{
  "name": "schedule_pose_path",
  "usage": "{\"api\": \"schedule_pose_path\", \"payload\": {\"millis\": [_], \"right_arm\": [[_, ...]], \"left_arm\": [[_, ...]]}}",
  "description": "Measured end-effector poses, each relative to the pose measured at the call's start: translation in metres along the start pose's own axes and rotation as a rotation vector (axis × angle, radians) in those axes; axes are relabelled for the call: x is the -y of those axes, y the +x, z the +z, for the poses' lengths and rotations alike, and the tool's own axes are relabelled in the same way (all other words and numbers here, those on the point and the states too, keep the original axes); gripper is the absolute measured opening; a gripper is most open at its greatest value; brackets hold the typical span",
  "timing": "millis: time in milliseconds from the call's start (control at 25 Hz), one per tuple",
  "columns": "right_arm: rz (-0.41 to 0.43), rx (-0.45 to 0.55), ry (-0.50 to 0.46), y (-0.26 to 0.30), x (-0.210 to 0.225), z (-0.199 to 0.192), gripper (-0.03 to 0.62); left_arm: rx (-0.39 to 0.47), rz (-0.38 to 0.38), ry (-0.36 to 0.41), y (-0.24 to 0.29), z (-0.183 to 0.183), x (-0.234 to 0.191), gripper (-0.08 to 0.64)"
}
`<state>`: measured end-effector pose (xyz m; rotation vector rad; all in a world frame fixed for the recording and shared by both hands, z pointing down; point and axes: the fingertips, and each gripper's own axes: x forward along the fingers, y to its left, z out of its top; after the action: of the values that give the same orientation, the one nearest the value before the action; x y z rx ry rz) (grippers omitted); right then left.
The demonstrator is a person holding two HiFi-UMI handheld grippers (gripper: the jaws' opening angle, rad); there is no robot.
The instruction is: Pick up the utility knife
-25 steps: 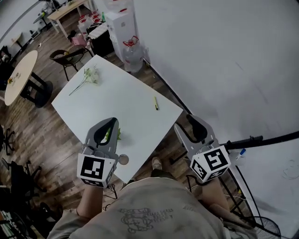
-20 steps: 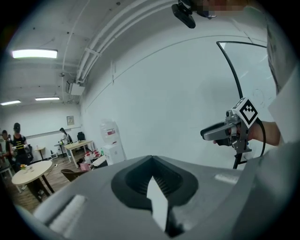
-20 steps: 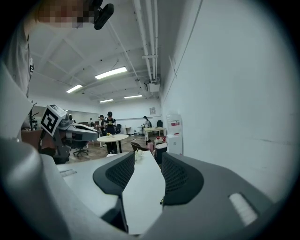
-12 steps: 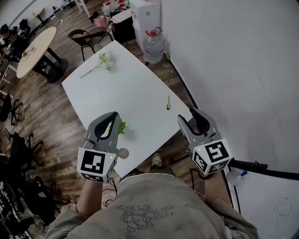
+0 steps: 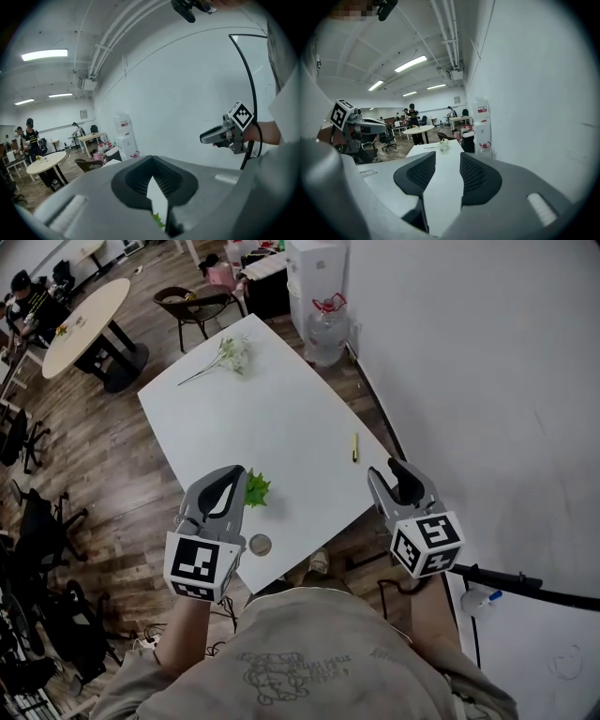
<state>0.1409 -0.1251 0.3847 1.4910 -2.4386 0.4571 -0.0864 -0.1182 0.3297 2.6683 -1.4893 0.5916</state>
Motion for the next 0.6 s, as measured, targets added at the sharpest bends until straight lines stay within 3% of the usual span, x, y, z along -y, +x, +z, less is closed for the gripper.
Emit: {"api": "schedule_pose_path", "payload": {"millis": [600], "right_arm": [[-0.064,-0.179,-0.002,0.089,0.047,-0.073,0.181]], "left_arm": [[-0.099,0.008,-0.05,0.024,-0.046,-0.026,0.0]]}}
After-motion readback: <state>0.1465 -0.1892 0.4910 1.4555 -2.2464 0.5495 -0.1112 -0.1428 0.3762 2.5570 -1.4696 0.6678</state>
